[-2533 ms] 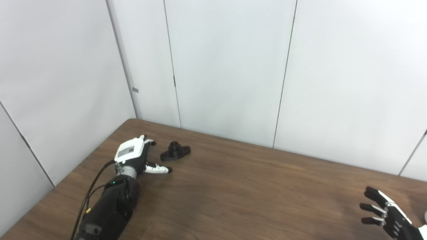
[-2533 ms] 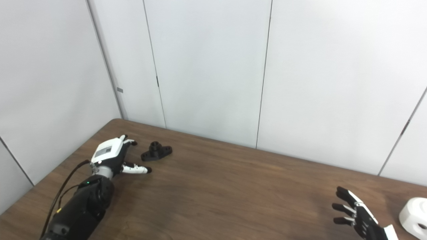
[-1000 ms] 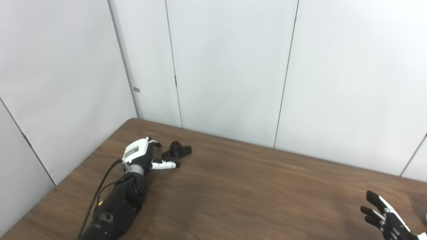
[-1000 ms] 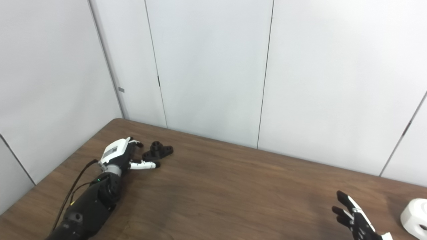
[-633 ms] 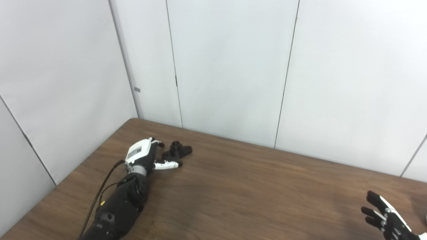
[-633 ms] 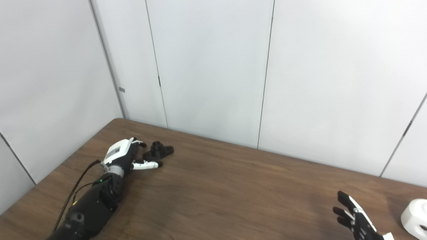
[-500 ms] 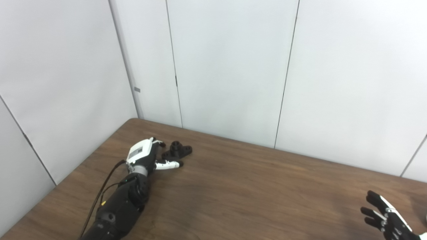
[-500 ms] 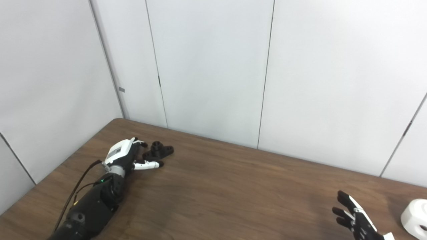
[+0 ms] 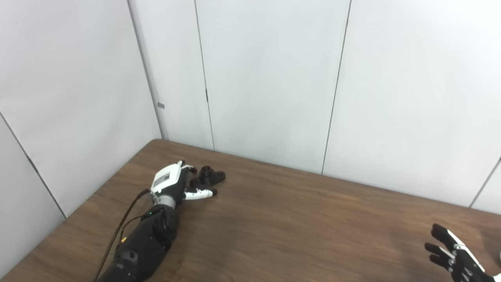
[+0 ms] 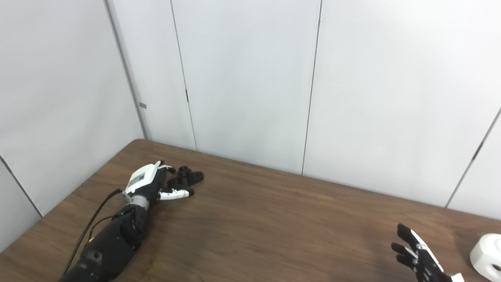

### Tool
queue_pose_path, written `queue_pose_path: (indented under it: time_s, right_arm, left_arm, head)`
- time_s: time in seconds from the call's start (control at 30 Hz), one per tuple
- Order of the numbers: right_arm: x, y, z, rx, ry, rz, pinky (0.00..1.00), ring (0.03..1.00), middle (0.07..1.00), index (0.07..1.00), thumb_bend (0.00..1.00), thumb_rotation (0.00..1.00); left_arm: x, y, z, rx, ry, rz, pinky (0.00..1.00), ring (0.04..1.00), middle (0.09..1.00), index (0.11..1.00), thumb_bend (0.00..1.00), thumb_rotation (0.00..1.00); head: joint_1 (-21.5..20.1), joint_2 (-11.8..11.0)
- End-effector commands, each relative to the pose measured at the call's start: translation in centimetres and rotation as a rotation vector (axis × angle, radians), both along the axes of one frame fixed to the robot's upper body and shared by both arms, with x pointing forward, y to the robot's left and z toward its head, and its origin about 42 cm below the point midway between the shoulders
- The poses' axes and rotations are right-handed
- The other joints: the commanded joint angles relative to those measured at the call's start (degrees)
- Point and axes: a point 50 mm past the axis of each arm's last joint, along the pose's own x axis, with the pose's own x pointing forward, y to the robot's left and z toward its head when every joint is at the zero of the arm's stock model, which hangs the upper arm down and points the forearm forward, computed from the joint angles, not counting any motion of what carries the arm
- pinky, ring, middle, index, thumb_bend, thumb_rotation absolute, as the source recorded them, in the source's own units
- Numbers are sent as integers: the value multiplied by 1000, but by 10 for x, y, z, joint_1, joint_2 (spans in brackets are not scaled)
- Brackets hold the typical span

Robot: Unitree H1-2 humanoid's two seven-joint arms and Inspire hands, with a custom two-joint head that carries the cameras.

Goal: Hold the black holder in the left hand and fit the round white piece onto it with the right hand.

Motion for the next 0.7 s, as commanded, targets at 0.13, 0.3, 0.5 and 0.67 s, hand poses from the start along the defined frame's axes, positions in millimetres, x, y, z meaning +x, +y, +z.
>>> queue_pose_path:
  time_s: [0.13,0.3,0.5,0.67]
  right_arm:
    - [3,0,14,7,-65,10,820,837,908,887,668,0]
    - [5,-1,13,3,-62,11,811,835,912,890,665,0]
    - [6,-1,12,2,-62,10,814,829,907,889,657,0]
    - [7,0,11,8,-62,8,814,824,896,885,652,0]
  left_arm:
    - [4,-8,-11,78,-43,-64,990,975,862,487,526,54]
    - [2,-9,-15,85,-60,-59,1000,970,856,485,524,54]
    - [1,-10,-18,87,-102,-52,995,941,843,485,524,54]
    - [-1,-14,-22,81,-124,-54,959,910,836,485,524,54]
  head:
    - [2,3]
    - [6,3]
    - [7,2]
    - [5,3]
